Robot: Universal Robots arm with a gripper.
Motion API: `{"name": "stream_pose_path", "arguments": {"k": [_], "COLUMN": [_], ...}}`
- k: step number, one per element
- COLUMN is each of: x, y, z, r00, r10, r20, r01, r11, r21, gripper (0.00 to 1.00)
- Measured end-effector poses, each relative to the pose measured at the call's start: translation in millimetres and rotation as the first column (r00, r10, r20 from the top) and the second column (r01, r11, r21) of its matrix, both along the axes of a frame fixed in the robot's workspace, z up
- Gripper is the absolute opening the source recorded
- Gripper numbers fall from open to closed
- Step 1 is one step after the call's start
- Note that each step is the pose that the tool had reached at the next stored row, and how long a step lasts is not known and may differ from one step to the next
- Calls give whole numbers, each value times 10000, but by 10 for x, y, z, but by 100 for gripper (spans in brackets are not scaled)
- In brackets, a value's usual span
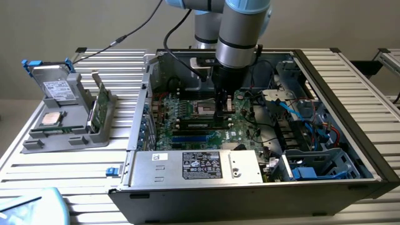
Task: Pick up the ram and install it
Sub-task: 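Press down the ram until it locks into place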
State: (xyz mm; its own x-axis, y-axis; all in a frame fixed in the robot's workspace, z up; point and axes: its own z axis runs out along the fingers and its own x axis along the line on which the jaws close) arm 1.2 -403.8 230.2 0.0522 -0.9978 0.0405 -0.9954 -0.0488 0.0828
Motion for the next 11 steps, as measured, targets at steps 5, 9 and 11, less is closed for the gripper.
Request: {"name": "stream_pose_path", "arguments": {"k": [5, 9, 11], "x": [-79, -183, -244], "y": [23, 68, 83], "z": [18, 18, 18], "r00": [10000, 10000, 10000], "r10": [0, 1, 2], "r20": [-2, -2, -2], "r01": [0, -1, -2], "r11": [10000, 9999, 9999], "r21": [-37, -101, -122], "gripper": [11, 11, 11]}}
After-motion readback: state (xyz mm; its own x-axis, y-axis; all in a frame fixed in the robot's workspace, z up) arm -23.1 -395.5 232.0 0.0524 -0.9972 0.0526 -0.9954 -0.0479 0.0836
